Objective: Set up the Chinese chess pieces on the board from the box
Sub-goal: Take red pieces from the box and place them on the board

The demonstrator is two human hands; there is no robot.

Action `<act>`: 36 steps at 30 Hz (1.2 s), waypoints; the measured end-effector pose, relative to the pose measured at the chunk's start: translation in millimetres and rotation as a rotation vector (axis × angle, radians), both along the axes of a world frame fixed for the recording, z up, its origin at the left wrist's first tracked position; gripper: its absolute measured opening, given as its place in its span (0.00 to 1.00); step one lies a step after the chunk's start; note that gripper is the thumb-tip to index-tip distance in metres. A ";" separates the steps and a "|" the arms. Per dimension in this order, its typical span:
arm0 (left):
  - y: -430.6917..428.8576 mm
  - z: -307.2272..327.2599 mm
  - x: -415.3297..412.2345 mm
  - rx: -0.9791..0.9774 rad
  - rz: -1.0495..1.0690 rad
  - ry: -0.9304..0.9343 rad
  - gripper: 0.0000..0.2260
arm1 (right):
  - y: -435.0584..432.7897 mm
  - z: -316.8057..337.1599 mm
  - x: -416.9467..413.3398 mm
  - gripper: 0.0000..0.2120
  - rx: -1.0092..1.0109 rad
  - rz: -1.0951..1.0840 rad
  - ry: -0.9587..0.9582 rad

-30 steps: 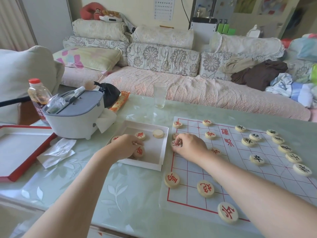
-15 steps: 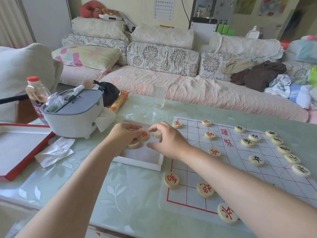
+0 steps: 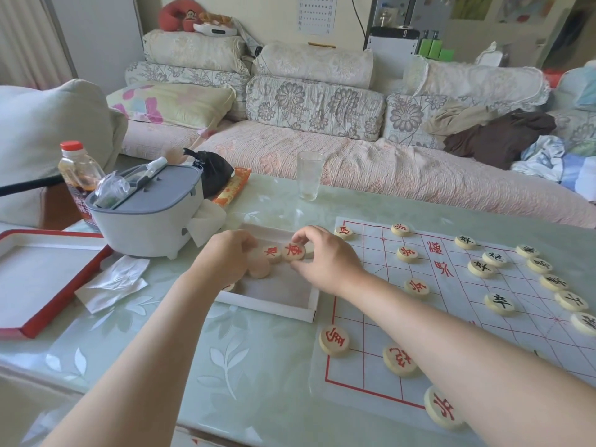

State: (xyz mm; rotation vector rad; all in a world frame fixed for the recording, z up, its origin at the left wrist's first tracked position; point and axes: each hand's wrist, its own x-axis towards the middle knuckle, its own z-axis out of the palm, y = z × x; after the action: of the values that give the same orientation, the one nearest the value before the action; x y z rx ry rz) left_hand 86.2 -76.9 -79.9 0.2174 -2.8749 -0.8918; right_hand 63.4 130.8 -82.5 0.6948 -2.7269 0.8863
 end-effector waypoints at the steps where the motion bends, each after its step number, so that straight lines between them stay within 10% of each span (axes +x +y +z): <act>1: -0.9 -1.6 -1.0 -0.075 -0.013 -0.019 0.18 | 4.3 -0.3 -3.3 0.15 0.014 -0.020 0.001; 6: 16.4 -0.1 -6.3 -0.561 -0.140 -0.091 0.14 | 24.5 -5.9 -20.1 0.16 0.069 -0.084 0.007; 11: 33.1 1.2 -18.5 -0.601 -0.135 -0.155 0.16 | 47.9 -7.6 -44.4 0.14 0.049 -0.162 0.000; 36: 52.8 -6.9 -57.7 0.165 -0.004 -0.043 0.07 | 65.6 -25.9 -190.9 0.08 0.174 -0.490 -0.239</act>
State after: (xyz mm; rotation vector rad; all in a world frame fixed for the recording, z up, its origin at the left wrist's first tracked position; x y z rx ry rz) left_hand 28.5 -24.1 -86.8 0.2496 -2.8420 -1.1399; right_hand -127.5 196.3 -108.3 -0.0760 -3.0000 0.6525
